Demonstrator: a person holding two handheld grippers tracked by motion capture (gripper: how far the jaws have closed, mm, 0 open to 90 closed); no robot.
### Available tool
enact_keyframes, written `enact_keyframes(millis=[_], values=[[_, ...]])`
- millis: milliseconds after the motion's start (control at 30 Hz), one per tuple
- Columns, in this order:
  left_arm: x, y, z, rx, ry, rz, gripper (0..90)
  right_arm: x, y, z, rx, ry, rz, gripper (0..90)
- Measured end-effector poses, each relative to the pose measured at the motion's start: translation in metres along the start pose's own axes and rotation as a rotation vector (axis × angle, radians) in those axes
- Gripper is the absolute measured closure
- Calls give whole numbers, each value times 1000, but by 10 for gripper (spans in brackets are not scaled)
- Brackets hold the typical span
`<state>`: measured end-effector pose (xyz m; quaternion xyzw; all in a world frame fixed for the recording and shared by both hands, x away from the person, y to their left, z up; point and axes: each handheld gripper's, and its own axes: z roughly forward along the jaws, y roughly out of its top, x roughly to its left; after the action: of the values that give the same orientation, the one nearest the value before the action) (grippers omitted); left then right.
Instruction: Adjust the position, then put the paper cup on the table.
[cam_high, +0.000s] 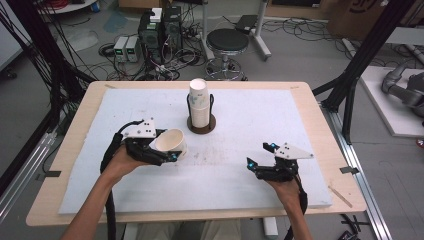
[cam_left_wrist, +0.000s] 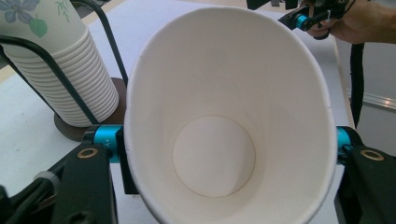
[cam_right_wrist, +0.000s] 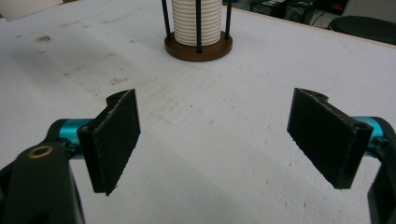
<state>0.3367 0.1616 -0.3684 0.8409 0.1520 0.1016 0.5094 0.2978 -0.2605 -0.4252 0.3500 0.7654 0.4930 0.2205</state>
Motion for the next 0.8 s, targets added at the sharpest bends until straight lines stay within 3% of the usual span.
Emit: enact_keyframes(millis=[500, 800], values=[[-1, 1, -3, 4, 11, 4, 347, 1, 2, -1, -5, 6, 0, 175], [-3, 4, 9, 13, 2, 15, 346, 0, 0, 1, 5, 3, 5, 175]])
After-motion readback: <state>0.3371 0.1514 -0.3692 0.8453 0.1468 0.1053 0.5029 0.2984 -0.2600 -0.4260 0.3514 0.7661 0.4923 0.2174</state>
